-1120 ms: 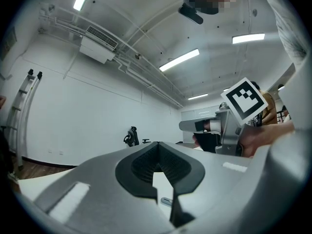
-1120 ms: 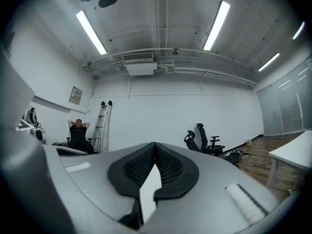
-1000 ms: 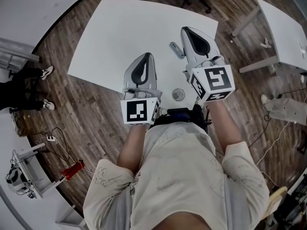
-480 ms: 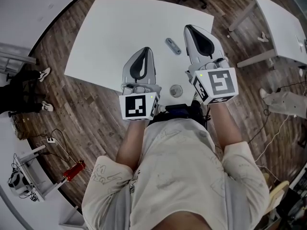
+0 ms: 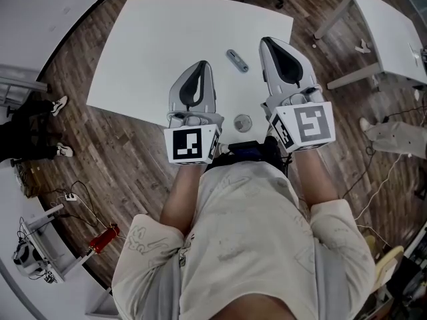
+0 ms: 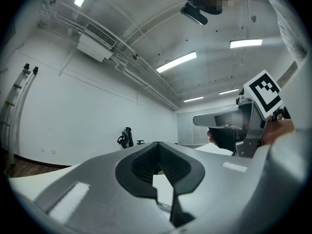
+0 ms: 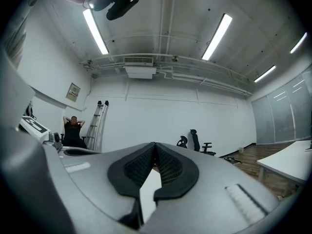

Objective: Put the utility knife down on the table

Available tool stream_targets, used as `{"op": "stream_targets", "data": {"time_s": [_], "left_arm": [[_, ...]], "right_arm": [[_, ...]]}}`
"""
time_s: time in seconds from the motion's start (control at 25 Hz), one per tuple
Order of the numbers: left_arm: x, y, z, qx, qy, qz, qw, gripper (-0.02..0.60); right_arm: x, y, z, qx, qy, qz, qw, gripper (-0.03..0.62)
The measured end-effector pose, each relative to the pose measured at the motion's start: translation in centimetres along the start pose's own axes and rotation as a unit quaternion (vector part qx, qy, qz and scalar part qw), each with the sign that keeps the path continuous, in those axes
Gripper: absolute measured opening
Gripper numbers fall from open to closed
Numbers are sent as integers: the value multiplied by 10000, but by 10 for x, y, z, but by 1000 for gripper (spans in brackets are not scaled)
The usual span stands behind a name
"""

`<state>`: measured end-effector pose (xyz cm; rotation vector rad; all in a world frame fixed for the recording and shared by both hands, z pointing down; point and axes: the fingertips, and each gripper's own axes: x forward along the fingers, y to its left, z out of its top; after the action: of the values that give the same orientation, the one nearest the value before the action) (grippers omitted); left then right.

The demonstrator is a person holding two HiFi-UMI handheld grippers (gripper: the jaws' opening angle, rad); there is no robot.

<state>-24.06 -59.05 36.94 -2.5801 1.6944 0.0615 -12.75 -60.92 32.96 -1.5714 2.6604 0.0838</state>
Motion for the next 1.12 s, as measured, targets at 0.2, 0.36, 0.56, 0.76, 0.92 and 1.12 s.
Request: {"op": "stream_targets", "data": {"time_s": [0.2,0.36,0.56,0.76,0.92,1.12], "left_arm": [[1,-5,3,-25,-21,-45,10000,18],[1,-7,4,-20,-46,-79,10000,18],[-3,-6,5,-45,-50,-68,10000,18],[-7,-1,5,-54,-91,-40,9999,18],[-12,-3,-1,1,-240,-56,9997,18],[-21,-1,-6,35,-608,-201,9979,18]], "right_arm": [[-16,-7,8,-266,-174,-234,9992,6],[-25,-11,8,-320,-393,-418,9978,6],[-33,-8,6,-382,-560,-511,9964,6],[-32,-1,-8,-313,-508,-502,9970,6],[-39,1,-22,-337,-584,-458,9967,6],[-38,17,-38,-307,-765,-290,9962,6]]}}
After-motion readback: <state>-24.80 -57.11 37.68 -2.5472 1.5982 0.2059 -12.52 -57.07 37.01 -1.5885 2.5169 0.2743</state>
